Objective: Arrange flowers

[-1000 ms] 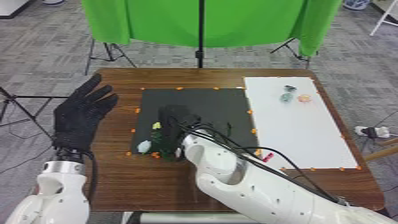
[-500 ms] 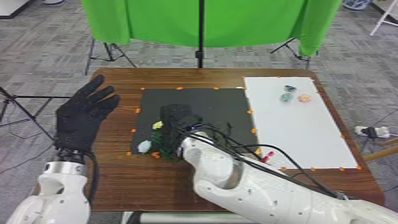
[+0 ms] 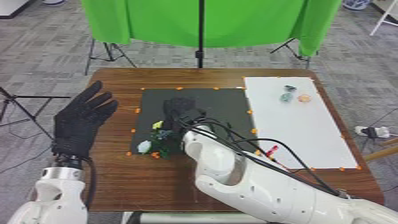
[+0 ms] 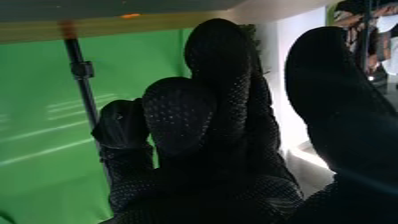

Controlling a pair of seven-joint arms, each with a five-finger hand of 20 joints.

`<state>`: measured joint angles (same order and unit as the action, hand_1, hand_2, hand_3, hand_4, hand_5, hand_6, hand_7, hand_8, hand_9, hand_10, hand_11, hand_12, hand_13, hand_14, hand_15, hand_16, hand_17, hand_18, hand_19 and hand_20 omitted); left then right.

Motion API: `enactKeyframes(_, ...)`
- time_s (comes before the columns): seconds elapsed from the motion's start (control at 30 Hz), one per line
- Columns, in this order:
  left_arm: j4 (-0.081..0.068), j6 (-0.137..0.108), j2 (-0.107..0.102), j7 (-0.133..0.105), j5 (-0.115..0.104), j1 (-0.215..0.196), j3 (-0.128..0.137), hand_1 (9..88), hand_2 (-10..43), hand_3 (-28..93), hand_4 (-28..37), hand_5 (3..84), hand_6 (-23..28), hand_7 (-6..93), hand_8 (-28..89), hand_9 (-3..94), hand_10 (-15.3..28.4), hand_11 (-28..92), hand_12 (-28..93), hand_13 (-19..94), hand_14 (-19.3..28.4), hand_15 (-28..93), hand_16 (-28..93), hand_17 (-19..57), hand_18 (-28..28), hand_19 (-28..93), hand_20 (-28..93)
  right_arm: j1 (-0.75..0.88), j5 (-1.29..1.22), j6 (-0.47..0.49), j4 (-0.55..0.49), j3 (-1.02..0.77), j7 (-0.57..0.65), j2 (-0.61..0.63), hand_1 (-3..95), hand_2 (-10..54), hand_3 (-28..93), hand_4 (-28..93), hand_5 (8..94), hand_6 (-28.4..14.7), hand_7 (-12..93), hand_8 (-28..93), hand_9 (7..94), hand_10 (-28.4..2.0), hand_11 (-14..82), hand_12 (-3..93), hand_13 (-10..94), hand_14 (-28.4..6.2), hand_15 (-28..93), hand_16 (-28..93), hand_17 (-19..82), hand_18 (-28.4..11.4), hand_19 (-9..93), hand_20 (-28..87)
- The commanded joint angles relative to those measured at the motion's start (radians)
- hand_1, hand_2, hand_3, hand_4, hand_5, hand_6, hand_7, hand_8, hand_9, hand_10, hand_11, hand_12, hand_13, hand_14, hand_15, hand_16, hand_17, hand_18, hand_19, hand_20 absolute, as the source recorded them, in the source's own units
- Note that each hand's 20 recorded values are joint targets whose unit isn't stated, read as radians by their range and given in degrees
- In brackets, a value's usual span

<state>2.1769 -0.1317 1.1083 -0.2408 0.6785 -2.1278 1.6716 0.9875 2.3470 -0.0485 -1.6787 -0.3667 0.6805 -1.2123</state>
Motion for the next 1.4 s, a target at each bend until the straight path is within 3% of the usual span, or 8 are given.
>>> enactKeyframes(0.03,0.006,-0.033,0.008,-0.042,-0.031,-0.083,0.017,23.9,5.3,79,-23.8,39.7,9.1,13.4,-9,35.9,20.1,25,12,26,27.9,53,-7,-6.9,28.4,52,23,0.014,-0.019,-0.051,-0.094,-0.08,0.026,0.048,37.1,-9.5,79,-28,67.9,0.8,13,-12,82.8,-10.6,48.3,19.8,73,-9.4,80,18,33,-25.7,93,56)
enactKeyframes(0.13,0.007,-0.029,0.017,-0.054,-0.049,-0.108,0.021,23.8,5.4,79,-24.1,39.6,9.0,13.6,-9,35.9,20.0,25,12,26,27.9,53,-7,-6.9,28.4,52,23,0.053,-0.036,-0.061,-0.154,-0.136,0.032,0.092,37.6,-9.5,79,-28,68.1,0.5,13,-12,82.0,-11.2,47.5,19.4,73,-9.8,79,18,32,-25.9,93,55)
enactKeyframes(0.2,0.004,-0.022,0.022,-0.075,-0.081,-0.121,0.016,23.7,5.4,79,-24.3,39.6,8.9,13.6,-9,35.9,20.1,25,12,27,27.9,53,-7,-7.0,28.4,52,23,0.087,-0.04,-0.063,-0.192,-0.183,0.035,0.127,37.6,-9.5,79,-28,68.2,0.4,13,-12,81.6,-11.4,46.9,19.2,72,-10.2,79,18,32,-26.0,93,55)
enactKeyframes(0.27,0.003,-0.028,0.029,-0.071,-0.07,-0.129,0.02,23.6,5.5,79,-24.5,39.6,8.9,13.6,-9,35.9,20.1,25,12,26,27.8,53,-7,-6.9,28.4,52,23,0.105,-0.061,-0.083,-0.217,-0.22,0.052,0.17,37.6,-9.5,79,-28,68.0,0.2,13,-12,81.2,-11.7,45.7,18.7,71,-10.5,79,18,31,-25.9,93,54)
enactKeyframes(0.63,-0.007,-0.038,0.023,-0.118,-0.098,-0.163,-0.008,22.5,6.0,79,-26.2,39.7,8.7,13.9,-10,36.2,20.0,25,12,27,28.0,54,-7,-6.8,28.4,52,24,0.171,-0.203,-0.191,-0.233,-0.403,0.195,0.416,37.4,-9.5,80,-28,66.6,-0.7,13,-12,76.5,-13.7,36.0,16.2,67,-11.8,77,15,28,-25.9,93,51)
enactKeyframes(0.7,-0.004,-0.045,0.017,-0.136,-0.105,-0.179,-0.011,22.1,6.2,79,-26.6,39.7,8.6,14.0,-10,36.2,20.0,25,12,27,28.0,54,-7,-6.7,28.4,52,24,0.188,-0.215,-0.169,-0.226,-0.425,0.191,0.412,37.5,-9.5,80,-28,66.0,-0.8,13,-12,75.5,-14.4,34.4,15.9,66,-12.2,76,15,28,-25.5,93,51)
enactKeyframes(1.17,0.0,-0.058,0.007,-0.156,-0.11,-0.18,-0.011,21.4,6.5,80,-28.0,39.7,8.6,14.1,-10,36.2,20.0,25,12,26,27.9,54,-7,-6.6,28.4,51,26,0.223,-0.137,0.004,-0.253,-0.321,-0.012,0.184,37.3,-9.5,80,-28,63.2,-0.5,14,-12,73.5,-15.1,32.6,16.3,64,-12.5,77,14,26,-25.2,92,52)
enactKeyframes(1.4,-0.007,-0.037,0.019,-0.106,-0.088,-0.144,0.003,21.5,6.5,80,-28.0,39.7,8.6,14.1,-10,36.2,20.0,25,12,27,27.9,54,-7,-6.5,28.4,51,27,0.209,-0.052,0.077,-0.202,-0.252,-0.109,0.059,37.1,-9.5,81,-28,62.1,-0.2,14,-12,72.5,-14.8,33.7,16.5,63,-12.3,77,14,25,-25.1,91,52)
